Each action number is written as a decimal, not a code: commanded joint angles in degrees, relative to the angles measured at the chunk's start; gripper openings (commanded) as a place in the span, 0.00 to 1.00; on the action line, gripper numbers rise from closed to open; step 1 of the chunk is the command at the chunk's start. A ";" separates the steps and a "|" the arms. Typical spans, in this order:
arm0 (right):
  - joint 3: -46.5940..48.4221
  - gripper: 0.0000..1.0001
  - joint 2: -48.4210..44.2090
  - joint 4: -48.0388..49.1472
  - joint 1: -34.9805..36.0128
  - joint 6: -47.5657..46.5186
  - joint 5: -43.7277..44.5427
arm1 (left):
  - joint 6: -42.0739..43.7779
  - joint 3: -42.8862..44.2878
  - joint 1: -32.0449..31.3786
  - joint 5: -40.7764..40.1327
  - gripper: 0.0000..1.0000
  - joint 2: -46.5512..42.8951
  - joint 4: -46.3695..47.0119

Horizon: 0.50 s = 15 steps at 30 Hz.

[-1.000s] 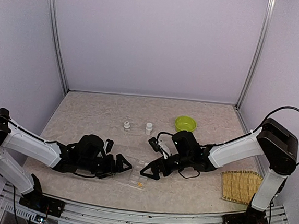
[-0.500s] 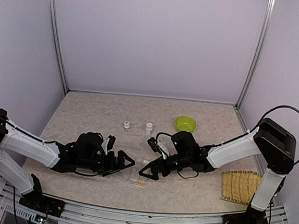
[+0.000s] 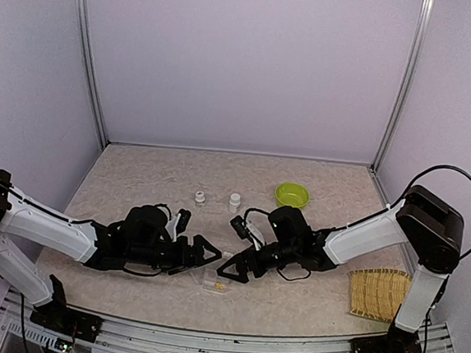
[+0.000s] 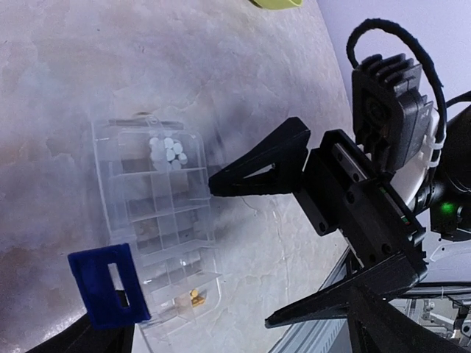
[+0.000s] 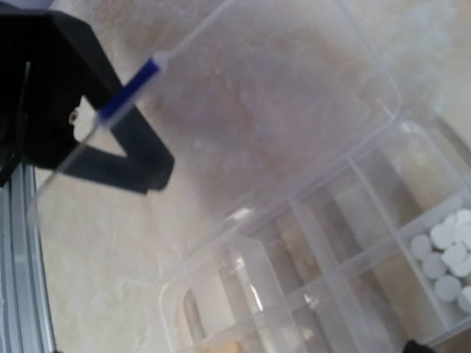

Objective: Sort the pills into containers
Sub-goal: Close the lid of the pill container.

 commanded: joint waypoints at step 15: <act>1.89 0.98 2.01 1.98 1.02 2.44 -1.87 | 3.71 6.22 -2.26 0.45 0.99 5.83 -2.13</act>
